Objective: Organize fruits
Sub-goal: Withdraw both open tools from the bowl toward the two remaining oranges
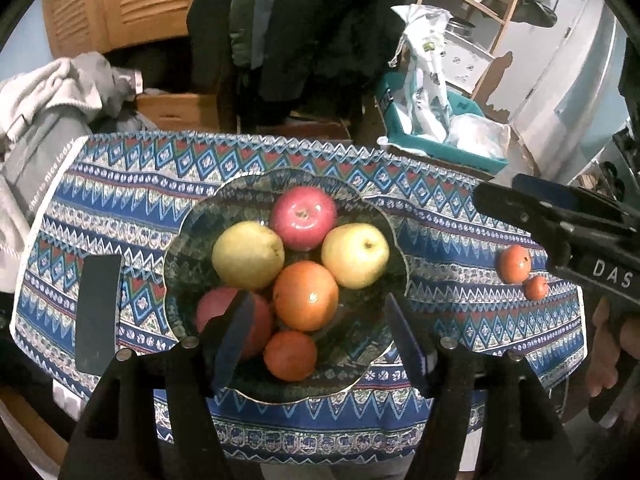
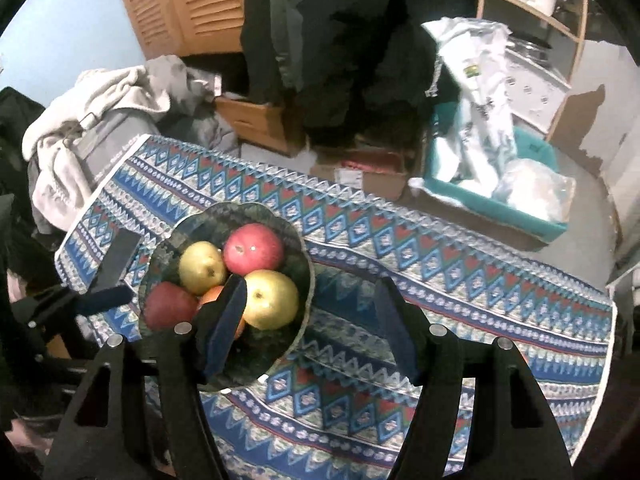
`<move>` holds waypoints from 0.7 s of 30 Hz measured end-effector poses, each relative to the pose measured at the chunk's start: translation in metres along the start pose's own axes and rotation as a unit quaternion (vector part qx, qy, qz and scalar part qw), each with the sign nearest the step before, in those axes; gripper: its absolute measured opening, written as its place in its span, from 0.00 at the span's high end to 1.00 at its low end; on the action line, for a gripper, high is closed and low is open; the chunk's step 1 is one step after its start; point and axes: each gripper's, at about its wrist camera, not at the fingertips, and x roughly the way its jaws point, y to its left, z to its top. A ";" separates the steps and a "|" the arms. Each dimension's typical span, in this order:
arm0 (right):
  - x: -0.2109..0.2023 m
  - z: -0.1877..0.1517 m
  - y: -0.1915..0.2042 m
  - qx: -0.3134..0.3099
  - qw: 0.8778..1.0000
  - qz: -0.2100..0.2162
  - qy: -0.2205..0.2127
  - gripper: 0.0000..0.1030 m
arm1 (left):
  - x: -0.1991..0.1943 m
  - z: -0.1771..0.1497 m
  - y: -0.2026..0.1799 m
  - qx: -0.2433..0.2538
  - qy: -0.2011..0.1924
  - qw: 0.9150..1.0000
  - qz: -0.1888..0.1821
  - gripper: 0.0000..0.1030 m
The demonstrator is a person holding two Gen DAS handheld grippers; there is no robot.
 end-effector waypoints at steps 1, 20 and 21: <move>-0.004 -0.002 -0.003 -0.002 1.000 -0.013 -0.004 0.34 | -0.002 0.001 -0.003 0.003 -0.003 1.000 0.003 0.33; -0.056 -0.035 -0.065 0.038 0.997 -0.062 -0.038 0.31 | -0.014 0.009 -0.071 0.061 -0.031 0.997 0.018 0.25; -0.059 -0.037 -0.068 0.040 0.996 -0.064 -0.039 0.31 | -0.013 0.009 -0.074 0.064 -0.031 0.997 0.018 0.24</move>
